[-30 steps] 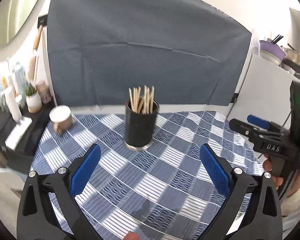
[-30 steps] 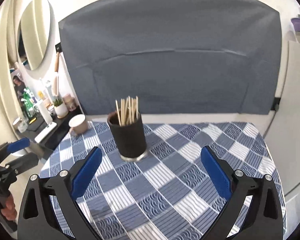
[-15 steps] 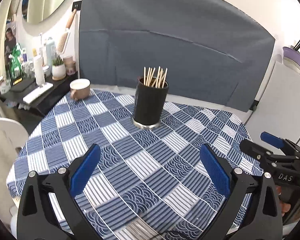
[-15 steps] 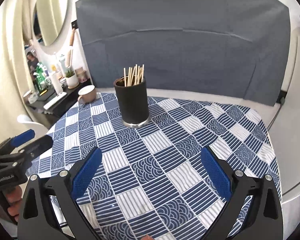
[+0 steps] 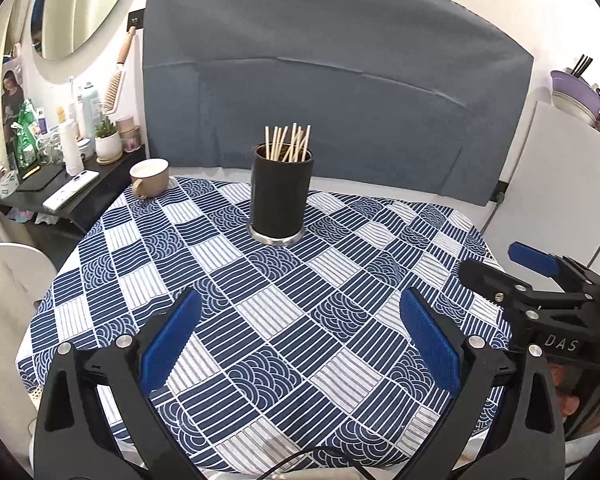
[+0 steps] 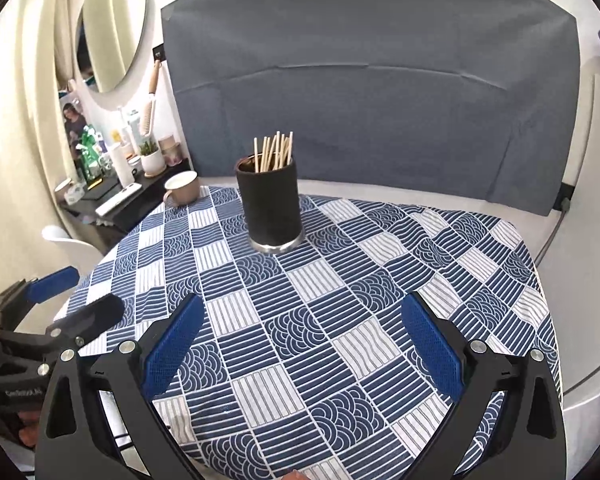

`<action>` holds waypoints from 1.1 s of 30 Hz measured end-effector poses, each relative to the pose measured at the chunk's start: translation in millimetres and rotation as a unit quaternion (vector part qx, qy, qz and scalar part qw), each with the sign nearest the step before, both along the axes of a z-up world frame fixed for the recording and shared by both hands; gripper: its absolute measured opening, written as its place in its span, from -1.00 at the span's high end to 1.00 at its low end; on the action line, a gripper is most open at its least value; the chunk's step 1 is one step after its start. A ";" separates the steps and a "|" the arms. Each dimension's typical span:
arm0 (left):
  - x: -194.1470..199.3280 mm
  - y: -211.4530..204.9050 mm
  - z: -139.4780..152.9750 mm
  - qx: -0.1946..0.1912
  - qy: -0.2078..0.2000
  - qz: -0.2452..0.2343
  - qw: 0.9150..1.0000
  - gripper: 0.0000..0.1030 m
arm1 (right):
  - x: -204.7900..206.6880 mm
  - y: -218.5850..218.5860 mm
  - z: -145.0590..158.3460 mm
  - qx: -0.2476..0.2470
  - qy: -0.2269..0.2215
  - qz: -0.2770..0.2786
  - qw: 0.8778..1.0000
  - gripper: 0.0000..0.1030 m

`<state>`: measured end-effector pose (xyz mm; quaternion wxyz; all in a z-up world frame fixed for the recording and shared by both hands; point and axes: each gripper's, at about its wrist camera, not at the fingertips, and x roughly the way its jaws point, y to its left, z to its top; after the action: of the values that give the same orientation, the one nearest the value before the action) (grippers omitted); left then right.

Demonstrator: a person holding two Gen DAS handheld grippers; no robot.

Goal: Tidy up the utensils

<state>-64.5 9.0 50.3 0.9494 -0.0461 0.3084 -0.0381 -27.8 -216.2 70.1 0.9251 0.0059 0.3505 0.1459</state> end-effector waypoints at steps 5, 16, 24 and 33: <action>-1.5 2.0 0.4 -0.002 -0.001 0.007 1.000 -0.89 | -0.6 -4.3 -2.0 -0.004 0.006 -0.005 1.000 -0.84; -2.0 0.0 -1.0 0.000 0.004 0.003 1.000 -0.88 | -2.0 -5.4 -7.5 -0.006 0.018 -0.004 1.000 -0.84; -0.3 -2.4 -1.9 -0.001 0.011 0.003 1.000 -0.89 | -3.9 -8.1 -6.8 -0.007 0.014 -0.002 1.000 -0.84; 5.5 -7.7 -3.8 0.004 0.015 0.000 1.000 -0.89 | 2.3 -13.9 -9.3 -0.002 0.020 -0.007 1.000 -0.84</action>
<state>-59.0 1.2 46.4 0.9448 -0.0434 0.3227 -0.0359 -25.6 -230.2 60.7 0.9189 0.0093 0.3692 0.1388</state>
